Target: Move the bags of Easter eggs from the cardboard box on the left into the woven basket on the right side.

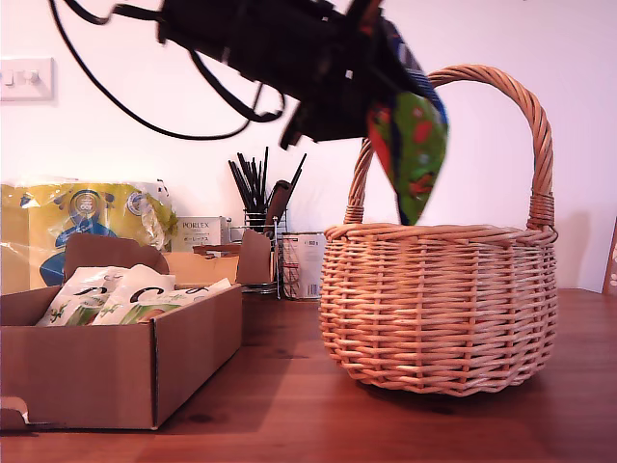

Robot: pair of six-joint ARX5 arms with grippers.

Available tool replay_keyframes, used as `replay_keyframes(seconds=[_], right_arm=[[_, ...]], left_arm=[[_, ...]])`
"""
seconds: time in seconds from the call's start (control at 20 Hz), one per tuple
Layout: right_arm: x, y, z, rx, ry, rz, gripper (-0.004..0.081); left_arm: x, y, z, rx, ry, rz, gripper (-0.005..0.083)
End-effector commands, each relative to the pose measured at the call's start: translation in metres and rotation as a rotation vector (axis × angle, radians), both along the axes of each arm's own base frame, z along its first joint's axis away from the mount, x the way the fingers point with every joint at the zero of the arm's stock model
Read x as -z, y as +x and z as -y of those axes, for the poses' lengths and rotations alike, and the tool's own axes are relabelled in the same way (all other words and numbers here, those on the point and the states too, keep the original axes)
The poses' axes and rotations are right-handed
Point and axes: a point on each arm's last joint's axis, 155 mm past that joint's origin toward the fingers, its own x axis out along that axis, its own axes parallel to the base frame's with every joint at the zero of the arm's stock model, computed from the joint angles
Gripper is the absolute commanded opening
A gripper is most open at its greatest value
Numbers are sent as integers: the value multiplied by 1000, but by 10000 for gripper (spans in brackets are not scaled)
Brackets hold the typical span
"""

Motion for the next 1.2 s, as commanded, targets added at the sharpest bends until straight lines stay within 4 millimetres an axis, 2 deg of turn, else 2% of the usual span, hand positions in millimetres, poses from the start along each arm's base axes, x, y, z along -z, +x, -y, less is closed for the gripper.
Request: replay_keyframes(seconds=[0.0, 0.15, 0.2, 0.35, 0.45, 0.5, 0.55, 0.65, 0.7, 0.8, 0.9, 1.05, 1.15], right_arm=[[-3, 1, 1, 6, 6, 9, -12], [-3, 1, 1, 6, 6, 9, -12], [-3, 1, 1, 6, 6, 9, -12], [-3, 1, 1, 6, 7, 9, -12], [-3, 1, 1, 6, 6, 9, -12], [-3, 1, 1, 6, 7, 9, -12], [-3, 1, 1, 6, 7, 9, -12], [-3, 1, 1, 6, 6, 9, -12], [-3, 1, 1, 6, 6, 9, -12], [-3, 1, 1, 6, 6, 9, -12], [-3, 1, 1, 6, 7, 9, -12], [-2, 1, -5, -17, 12, -3, -12], [0, 1, -19, -60, 41, -38, -12]], left_arm=[[22, 3, 6, -8, 29, -24, 140], [27, 4, 8, -23, 43, -21, 154], [27, 6, 8, -37, 46, -13, 193], [26, 5, 9, -33, 44, -12, 469], [24, 0, 11, -7, 32, -21, 491], [22, -4, 12, 12, 24, -31, 457], [21, -9, 12, 31, 22, -41, 378], [13, -15, 3, 47, 36, -40, 163], [6, -16, -4, 52, 53, -11, 85], [-10, -19, -21, 34, 82, 31, -6], [-16, -17, -48, -10, 167, 92, -23], [-2, -14, -99, -61, 370, 170, -23], [4, -14, -125, -64, 420, 203, -23]])
